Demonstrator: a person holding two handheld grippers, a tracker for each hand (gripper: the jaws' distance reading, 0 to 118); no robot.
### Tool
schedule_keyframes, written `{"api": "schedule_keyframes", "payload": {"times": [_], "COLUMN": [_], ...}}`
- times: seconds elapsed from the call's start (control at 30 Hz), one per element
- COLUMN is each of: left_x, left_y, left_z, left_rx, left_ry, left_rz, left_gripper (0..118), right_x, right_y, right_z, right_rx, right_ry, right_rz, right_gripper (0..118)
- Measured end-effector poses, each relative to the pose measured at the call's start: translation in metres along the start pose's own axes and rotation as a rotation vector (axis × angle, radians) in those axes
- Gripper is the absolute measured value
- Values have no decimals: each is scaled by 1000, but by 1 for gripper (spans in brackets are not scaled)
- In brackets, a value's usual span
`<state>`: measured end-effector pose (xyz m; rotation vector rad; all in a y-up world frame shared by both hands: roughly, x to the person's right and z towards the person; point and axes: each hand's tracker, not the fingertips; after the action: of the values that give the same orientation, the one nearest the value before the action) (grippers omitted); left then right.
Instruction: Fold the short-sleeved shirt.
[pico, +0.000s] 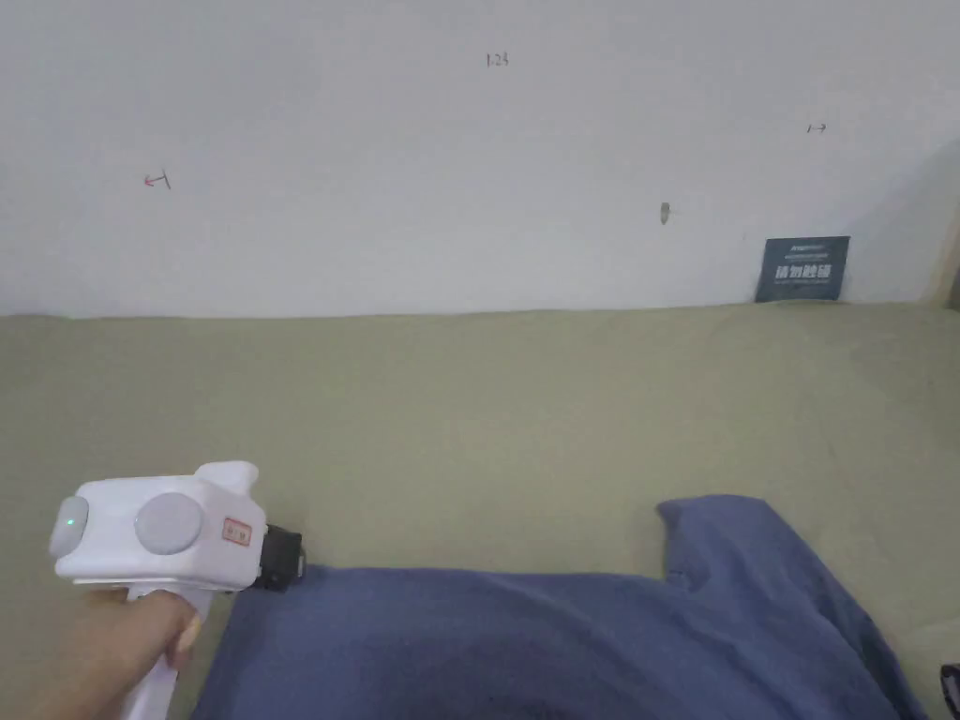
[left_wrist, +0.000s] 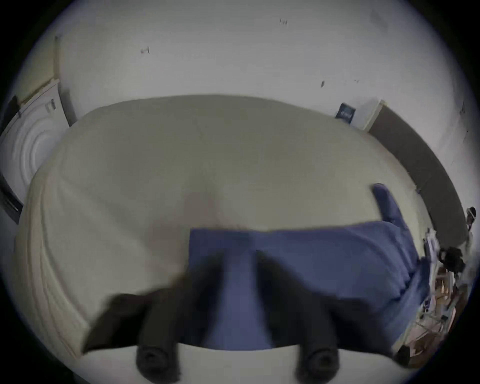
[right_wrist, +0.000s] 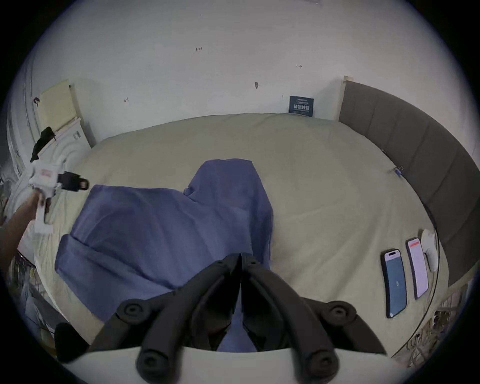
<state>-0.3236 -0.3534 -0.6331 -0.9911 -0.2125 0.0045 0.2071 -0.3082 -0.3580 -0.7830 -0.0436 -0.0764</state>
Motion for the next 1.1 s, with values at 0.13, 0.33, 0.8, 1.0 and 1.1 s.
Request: {"api": "schedule_keyframes", "payload": {"times": [0.13, 0.33, 0.8, 1.0, 1.1], "left_x": [4, 14, 8, 3, 5], "left_y": [11, -11, -20, -19, -18], "left_z": [-34, -21, -26, -23, -14], "left_rx": [-63, -16, -19, -9, 1], "left_ry": [52, 61, 25, 15, 7], "left_rz": [14, 20, -26, -19, -24], "left_gripper": [107, 8, 3, 3, 3], "right_x": [15, 39, 46, 39, 35], "right_y": [5, 49, 106, 108, 113], "right_z": [-13, -60, -220, -190, -174], "right_rx": [-31, -41, -347, -244, -226], "right_ry": [-17, -29, -116, -136, -94], "right_rz": [9, -55, -18, -17, 7], "right_gripper": [7, 22, 64, 7, 7]}}
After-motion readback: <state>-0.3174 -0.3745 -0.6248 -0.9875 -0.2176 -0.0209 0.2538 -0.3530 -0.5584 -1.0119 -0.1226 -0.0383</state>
